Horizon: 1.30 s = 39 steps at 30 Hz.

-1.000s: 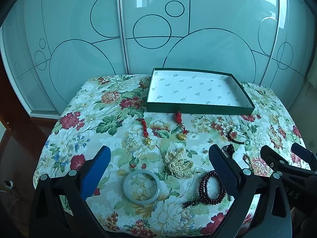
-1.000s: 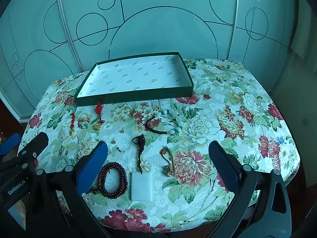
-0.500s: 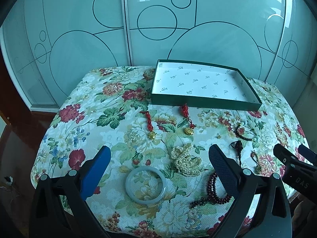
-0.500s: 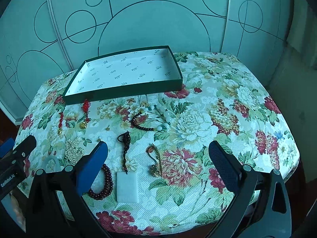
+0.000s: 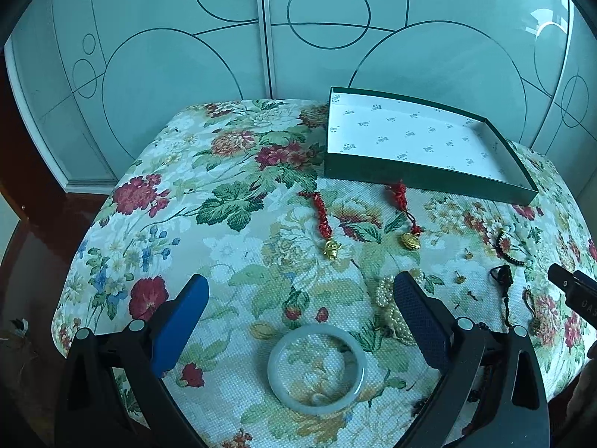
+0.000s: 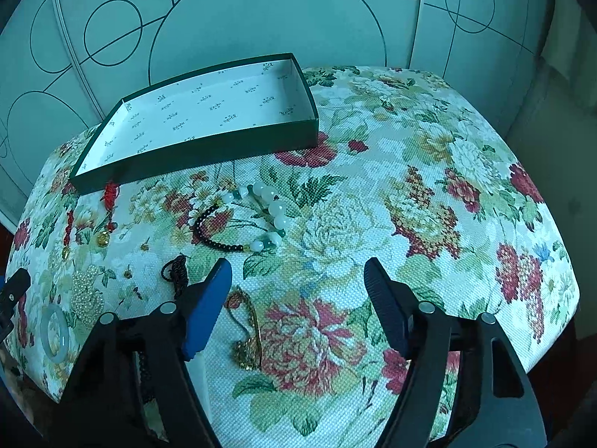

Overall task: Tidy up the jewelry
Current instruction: 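Close the right gripper on the white bead bracelet while the left tool moves toward the red tassel charm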

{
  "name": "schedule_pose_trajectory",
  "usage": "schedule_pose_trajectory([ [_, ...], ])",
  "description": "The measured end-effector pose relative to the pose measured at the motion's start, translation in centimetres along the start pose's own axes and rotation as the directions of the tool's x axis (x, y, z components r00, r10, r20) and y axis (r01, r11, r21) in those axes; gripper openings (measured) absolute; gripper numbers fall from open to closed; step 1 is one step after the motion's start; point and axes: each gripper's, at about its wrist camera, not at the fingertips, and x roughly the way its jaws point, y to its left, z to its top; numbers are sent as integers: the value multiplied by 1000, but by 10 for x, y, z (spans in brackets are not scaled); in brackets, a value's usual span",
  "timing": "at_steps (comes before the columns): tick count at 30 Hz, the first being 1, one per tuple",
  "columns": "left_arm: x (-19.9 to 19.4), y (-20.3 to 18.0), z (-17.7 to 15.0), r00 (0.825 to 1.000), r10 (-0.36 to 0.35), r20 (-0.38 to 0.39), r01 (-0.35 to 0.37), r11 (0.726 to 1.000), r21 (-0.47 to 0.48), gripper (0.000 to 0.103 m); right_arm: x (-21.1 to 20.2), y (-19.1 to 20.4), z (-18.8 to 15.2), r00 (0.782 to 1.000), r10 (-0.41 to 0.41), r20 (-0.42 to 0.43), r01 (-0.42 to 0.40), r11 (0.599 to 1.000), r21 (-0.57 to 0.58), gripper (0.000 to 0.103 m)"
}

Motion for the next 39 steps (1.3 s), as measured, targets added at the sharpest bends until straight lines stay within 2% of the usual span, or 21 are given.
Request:
schedule_pose_trajectory([
  [6, 15, 6, 8, 1000, 17, -14, -18, 1000, -20, 98, 29, -3, 16, 999, 13, -30, -13, 1000, 5, 47],
  [19, 42, 5, 24, 999, 27, -43, -29, 999, -32, 98, 57, 10, 33, 1000, -2, -30, 1, 999, -47, 39],
  [22, 43, 4, 23, 999, 22, -47, -23, 999, -30, 98, 57, 9, 32, 999, -25, -20, 24, 998, -60, 31],
  [26, 45, 2, 24, 999, 18, -48, -19, 999, -31, 98, 55, 8, 30, 1000, -30, -5, 29, 997, -66, 14],
  [39, 53, 5, 25, 995, -27, -91, 23, 999, -43, 98, 46, -10, 23, 1000, 7, 3, -7, 1000, -3, 13],
])
